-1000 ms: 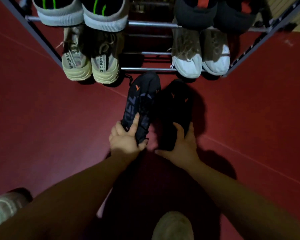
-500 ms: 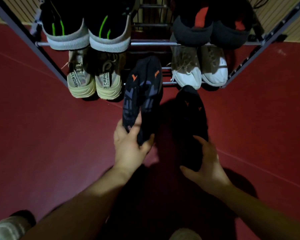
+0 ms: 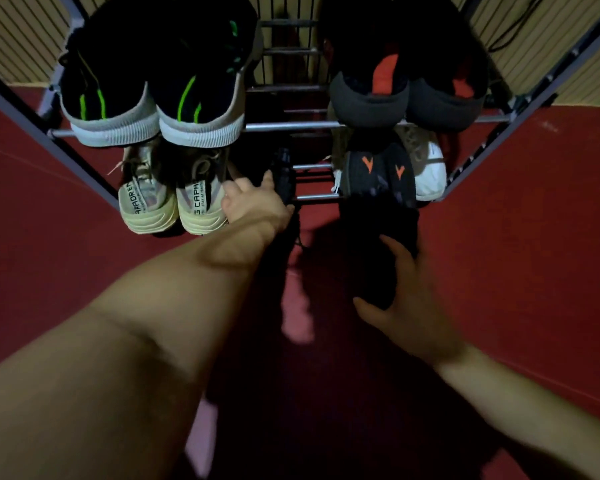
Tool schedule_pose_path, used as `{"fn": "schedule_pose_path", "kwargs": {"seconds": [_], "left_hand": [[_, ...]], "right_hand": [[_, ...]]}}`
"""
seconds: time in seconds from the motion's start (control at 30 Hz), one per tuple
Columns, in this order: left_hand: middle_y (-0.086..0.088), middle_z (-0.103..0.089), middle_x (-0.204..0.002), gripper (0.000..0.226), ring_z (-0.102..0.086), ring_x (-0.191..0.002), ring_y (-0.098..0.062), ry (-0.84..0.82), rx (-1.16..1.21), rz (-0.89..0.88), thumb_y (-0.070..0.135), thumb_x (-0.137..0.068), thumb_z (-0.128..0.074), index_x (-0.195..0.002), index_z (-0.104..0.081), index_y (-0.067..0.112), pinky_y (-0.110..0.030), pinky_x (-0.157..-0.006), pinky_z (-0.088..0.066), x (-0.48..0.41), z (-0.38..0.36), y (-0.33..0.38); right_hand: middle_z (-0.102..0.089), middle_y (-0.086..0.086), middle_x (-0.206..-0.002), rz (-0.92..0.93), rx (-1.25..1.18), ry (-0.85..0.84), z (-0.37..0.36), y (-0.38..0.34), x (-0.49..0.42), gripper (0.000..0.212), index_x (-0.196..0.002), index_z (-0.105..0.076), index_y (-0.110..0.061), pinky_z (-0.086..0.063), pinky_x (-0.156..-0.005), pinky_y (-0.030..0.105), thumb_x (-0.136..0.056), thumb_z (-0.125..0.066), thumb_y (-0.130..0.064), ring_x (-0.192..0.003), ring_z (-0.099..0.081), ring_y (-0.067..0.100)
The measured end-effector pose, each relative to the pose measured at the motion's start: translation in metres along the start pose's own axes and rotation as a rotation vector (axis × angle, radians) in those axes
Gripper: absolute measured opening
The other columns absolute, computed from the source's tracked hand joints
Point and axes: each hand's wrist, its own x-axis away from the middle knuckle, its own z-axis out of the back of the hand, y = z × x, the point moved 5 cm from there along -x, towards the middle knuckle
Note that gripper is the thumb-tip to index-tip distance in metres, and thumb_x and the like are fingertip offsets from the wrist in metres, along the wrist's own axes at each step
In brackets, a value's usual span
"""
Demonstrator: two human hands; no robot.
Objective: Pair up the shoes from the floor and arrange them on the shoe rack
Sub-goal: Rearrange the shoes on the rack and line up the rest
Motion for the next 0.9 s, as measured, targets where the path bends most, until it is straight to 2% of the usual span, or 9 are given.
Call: {"fn": "schedule_pose_path", "kwargs": {"seconds": [0.07,0.13,0.2,0.3,0.37,0.5,0.67,0.77,0.9], "left_hand": [[-0.019,-0.016,-0.149,0.092,-0.015,-0.138,-0.036,-0.005,-0.160,-0.083,0.063,-0.082,-0.054,-0.151,-0.004,0.029,-0.041,-0.113,-0.015,0.002,-0.003,-0.004],[-0.019,0.002,-0.155,0.104,-0.004,-0.142,-0.036,0.060,-0.318,-0.212,0.067,-0.077,-0.055,-0.151,0.006,0.025,-0.044,-0.116,-0.006,0.001,-0.004,-0.008],[-0.016,0.017,-0.156,0.111,0.004,-0.144,-0.034,0.078,-0.411,-0.332,0.072,-0.075,-0.052,-0.149,0.016,0.025,-0.046,-0.116,-0.002,-0.005,-0.002,-0.012],[-0.011,-0.012,-0.158,0.109,-0.010,-0.144,-0.032,0.042,-0.410,-0.362,0.078,-0.074,-0.046,-0.149,0.014,0.025,-0.044,-0.115,-0.011,-0.015,-0.003,-0.019],[-0.012,-0.020,-0.155,0.106,-0.012,-0.143,-0.033,0.052,-0.333,-0.354,0.074,-0.076,-0.048,-0.151,0.008,0.024,-0.043,-0.115,-0.010,-0.016,-0.009,-0.022],[-0.013,-0.005,-0.158,0.100,0.007,-0.145,-0.032,0.105,-0.215,-0.358,0.072,-0.076,-0.050,-0.152,-0.005,0.025,-0.039,-0.117,-0.002,-0.022,-0.015,-0.027],[-0.015,0.002,-0.158,0.100,0.018,-0.144,-0.029,0.156,-0.196,-0.473,0.078,-0.070,-0.047,-0.151,-0.013,0.029,-0.039,-0.119,0.006,-0.042,-0.013,-0.030],[-0.015,0.002,-0.159,0.107,0.023,-0.142,-0.030,0.079,-0.301,-0.503,0.084,-0.059,-0.042,-0.149,-0.015,0.032,-0.045,-0.118,0.003,-0.051,-0.017,-0.037],[-0.021,-0.003,-0.157,0.107,0.031,-0.139,-0.033,-0.019,-0.470,-0.494,0.081,-0.067,-0.044,-0.150,-0.006,0.026,-0.050,-0.116,0.006,-0.054,-0.023,-0.037]], "right_hand": [[-0.013,0.023,-0.151,0.028,0.066,-0.004,-0.001,-0.006,-0.018,0.091,-0.140,-0.023,-0.032,-0.024,-0.113,0.040,-0.061,-0.064,-0.052,-0.139,-0.023,0.037],[0.000,0.023,-0.155,0.038,0.144,-0.048,-0.004,-0.011,-0.037,0.097,-0.146,-0.024,-0.025,-0.024,-0.113,0.049,-0.065,-0.075,-0.040,-0.142,-0.013,0.039],[0.006,0.021,-0.155,0.054,0.229,-0.081,-0.009,-0.018,-0.058,0.097,-0.149,-0.022,-0.018,-0.022,-0.112,0.049,-0.069,-0.076,-0.034,-0.142,-0.009,0.040],[0.003,0.020,-0.156,0.094,0.403,-0.087,-0.019,-0.031,-0.093,0.097,-0.150,-0.016,-0.018,-0.018,-0.112,0.047,-0.072,-0.067,-0.045,-0.140,-0.012,0.042],[0.000,0.018,-0.156,0.073,0.504,-0.105,-0.027,-0.040,-0.120,0.098,-0.151,-0.011,-0.018,-0.017,-0.112,0.046,-0.075,-0.065,-0.047,-0.139,-0.014,0.042],[-0.014,0.017,-0.154,0.079,0.626,-0.166,-0.052,-0.057,-0.164,0.096,-0.150,-0.013,-0.015,-0.027,-0.106,0.043,-0.077,-0.066,-0.049,-0.126,-0.032,0.042],[0.002,0.014,-0.158,0.073,0.607,-0.299,-0.085,-0.071,-0.184,0.094,-0.150,-0.008,-0.018,-0.021,-0.112,0.046,-0.081,-0.059,-0.055,-0.133,-0.021,0.046],[0.005,0.012,-0.158,0.123,0.574,-0.328,-0.086,-0.063,-0.186,0.090,-0.151,-0.004,-0.019,-0.016,-0.113,0.045,-0.084,-0.055,-0.053,-0.134,-0.018,0.048],[0.010,0.003,-0.159,0.105,0.455,-0.324,-0.084,-0.047,-0.184,0.093,-0.150,-0.002,-0.030,-0.019,-0.113,0.046,-0.081,-0.057,-0.057,-0.135,-0.016,0.045]]}}
